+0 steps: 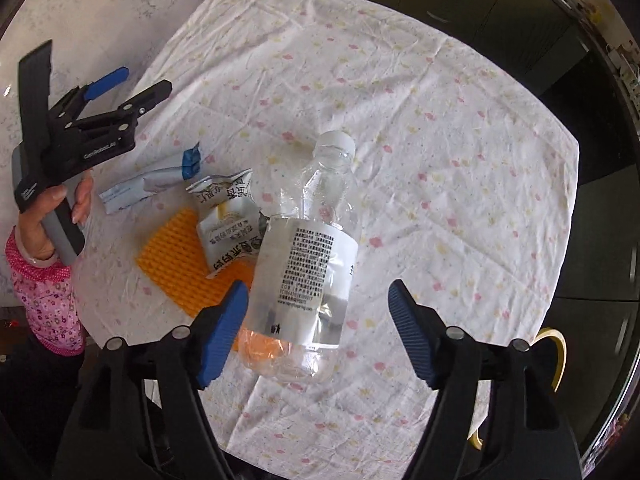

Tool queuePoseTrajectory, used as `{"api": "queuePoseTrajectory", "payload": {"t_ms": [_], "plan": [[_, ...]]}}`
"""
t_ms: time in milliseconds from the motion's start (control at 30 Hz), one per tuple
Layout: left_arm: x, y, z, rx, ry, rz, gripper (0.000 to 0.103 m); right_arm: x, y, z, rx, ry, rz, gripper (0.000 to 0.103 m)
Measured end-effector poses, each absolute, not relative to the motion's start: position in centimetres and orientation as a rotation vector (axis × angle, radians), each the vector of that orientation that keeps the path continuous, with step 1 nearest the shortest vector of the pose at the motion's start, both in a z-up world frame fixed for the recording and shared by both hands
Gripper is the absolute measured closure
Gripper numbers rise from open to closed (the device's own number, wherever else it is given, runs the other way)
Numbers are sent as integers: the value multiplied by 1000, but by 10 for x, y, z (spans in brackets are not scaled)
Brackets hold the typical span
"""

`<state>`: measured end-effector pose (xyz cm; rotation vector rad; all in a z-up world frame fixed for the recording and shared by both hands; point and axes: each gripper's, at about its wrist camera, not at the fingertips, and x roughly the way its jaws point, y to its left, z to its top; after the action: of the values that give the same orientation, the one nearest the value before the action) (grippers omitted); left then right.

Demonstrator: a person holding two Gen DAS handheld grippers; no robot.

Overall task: Collect trash
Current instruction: 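Grasp the clear water bottle around its label with the right tool, then carry the water bottle over the bin and release it with the right tool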

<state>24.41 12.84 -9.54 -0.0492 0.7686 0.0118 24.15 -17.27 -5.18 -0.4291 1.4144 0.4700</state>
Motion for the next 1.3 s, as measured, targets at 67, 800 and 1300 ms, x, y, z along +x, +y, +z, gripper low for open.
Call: {"api": "queuePoseTrajectory", "payload": {"t_ms": [67,800,1300], "plan": [[243,125,-94,-40,766,3,5,244,-172,-59,-420,1442,472,34],[243,117,-97,-33,775,-17,5,261,-187,-102,-557,1447,481,43],[243,116,-98,-31,769,-22,5,245,-240,-75,-416,1382,472,50]]}}
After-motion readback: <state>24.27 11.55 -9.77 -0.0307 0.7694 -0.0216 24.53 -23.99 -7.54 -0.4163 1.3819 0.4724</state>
